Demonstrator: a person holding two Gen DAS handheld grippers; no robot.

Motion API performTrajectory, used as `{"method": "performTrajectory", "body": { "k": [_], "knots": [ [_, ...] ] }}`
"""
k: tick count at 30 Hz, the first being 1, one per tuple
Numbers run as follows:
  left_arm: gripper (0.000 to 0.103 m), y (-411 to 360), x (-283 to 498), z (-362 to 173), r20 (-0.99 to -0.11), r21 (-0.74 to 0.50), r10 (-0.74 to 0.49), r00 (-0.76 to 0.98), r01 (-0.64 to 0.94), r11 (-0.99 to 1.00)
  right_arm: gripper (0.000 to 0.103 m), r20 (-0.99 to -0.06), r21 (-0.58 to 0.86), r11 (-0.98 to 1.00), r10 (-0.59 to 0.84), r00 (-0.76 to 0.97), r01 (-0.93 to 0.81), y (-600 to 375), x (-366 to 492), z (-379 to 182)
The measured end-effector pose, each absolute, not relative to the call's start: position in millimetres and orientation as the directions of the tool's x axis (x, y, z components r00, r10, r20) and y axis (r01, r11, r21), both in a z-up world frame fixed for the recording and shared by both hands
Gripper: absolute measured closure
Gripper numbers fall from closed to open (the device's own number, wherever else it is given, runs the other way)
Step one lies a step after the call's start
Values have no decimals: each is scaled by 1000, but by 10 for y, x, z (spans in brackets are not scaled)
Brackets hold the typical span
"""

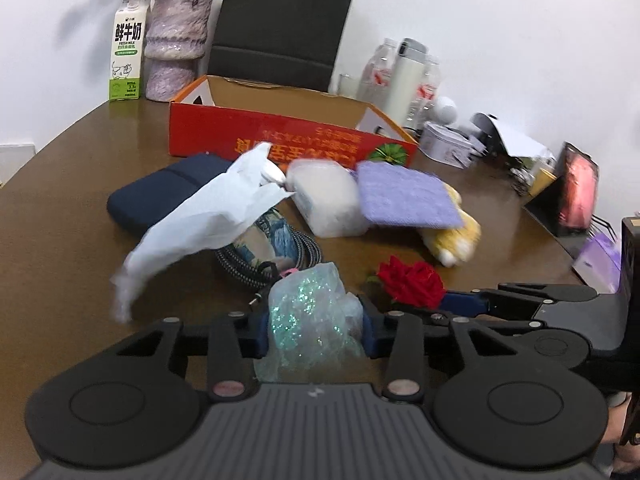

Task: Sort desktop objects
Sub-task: 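Grasp the clear plastic bag with the left tool while the right tool grasps the red rose, then carry both into the cardboard box and open both tools to drop them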

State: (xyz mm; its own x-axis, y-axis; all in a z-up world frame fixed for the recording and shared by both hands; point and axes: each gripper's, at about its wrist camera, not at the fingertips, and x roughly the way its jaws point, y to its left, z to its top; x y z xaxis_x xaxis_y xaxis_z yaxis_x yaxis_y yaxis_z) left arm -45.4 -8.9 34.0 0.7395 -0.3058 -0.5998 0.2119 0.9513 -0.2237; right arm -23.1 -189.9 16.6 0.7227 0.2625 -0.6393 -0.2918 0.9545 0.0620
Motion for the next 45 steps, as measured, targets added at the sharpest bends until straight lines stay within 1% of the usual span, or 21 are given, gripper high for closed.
{"method": "performTrajectory", "body": {
  "k": [6, 9, 11, 13, 14, 16, 18, 20, 23, 26, 28, 30, 33, 35, 37, 38, 40, 42, 43, 44, 45],
  "knots": [
    [62, -46, -934, 510, -576, -275, -387, 720, 275, 921, 71, -590, 65, 940, 307, 747, -335, -1959, -888, 449],
    [62, -7, -1096, 658, -509, -319, -438, 741, 310, 896, 71, -540, 66, 948, 297, 788, -312, -2060, -1131, 626],
    [62, 4, -1112, 730, -459, -289, -425, 780, 322, 902, 71, -506, 87, 950, 302, 808, -301, -2142, -1199, 716],
    [62, 26, -1022, 753, -431, -267, -397, 810, 306, 914, 71, -504, 128, 939, 338, 795, -318, -2152, -1202, 730],
    [62, 55, -933, 743, -424, -271, -388, 818, 294, 916, 71, -509, 143, 932, 358, 783, -333, -2127, -1184, 709],
    [62, 159, -725, 782, -458, -307, -355, 815, 230, 924, 71, -529, 135, 928, 363, 767, -346, -2017, -1152, 633],
    [62, 268, -658, 903, -431, -345, -366, 825, 224, 912, 71, -535, 112, 933, 347, 770, -342, -1932, -1120, 603],
    [62, 327, -603, 1065, -403, -331, -345, 848, 216, 919, 71, -513, 120, 931, 355, 782, -344, -1942, -1098, 661],
    [62, 291, -395, 1255, -400, -307, -328, 856, 212, 928, 71, -478, 111, 939, 337, 811, -324, -2002, -944, 827],
    [62, 173, 42, 1423, -414, -269, -311, 856, 212, 940, 71, -445, 81, 953, 296, 845, -291, -2098, -552, 1072],
    [62, 155, 438, 1519, -426, -268, -314, 848, 213, 939, 71, -445, 82, 957, 284, 849, -277, -2170, -149, 1248],
    [62, 121, 882, 1556, -454, -245, -290, 843, 195, 950, 71, -461, 64, 964, 258, 849, -258, -2219, 364, 1361],
    [62, 103, 1612, 1526, -512, -198, -247, 823, 166, 966, 71, -521, 74, 976, 215, 826, -207, -2289, 1192, 1390],
    [61, 77, 2073, 1430, -545, -170, -223, 808, 153, 973, 71, -542, 58, 982, 184, 820, -182, -2266, 1711, 1344],
    [61, 74, 2526, 1265, -595, -176, -208, 777, 127, 976, 71, -600, 90, 983, 182, 779, -161, -2263, 2237, 1223],
    [62, 80, 2691, 1175, -609, -187, -204, 766, 110, 976, 71, -623, 105, 983, 182, 761, -149, -2255, 2448, 1164],
    [61, 61, 2963, 1007, -616, -170, -188, 765, 104, 980, 71, -656, 70, 989, 145, 740, -132, -2183, 2803, 1043],
    [58, 17, 3151, 875, -595, -81, -103, 797, 68, 994, 70, -674, 31, 995, 90, 733, -94, -2139, 3089, 922],
    [57, -16, 3272, 805, -611, -4, -13, 791, 14, 1000, 70, -687, 16, 996, 77, 723, -91, -2116, 3199, 857],
    [58, -35, 3369, 761, -632, 38, 29, 775, -6, 999, 70, -697, 8, 997, 63, 715, -81, -2103, 3309, 804],
    [58, -27, 3455, 719, -649, 31, 8, 761, 17, 999, 70, -706, 0, 997, 54, 706, -76, -2095, 3408, 749]
  ]
}}
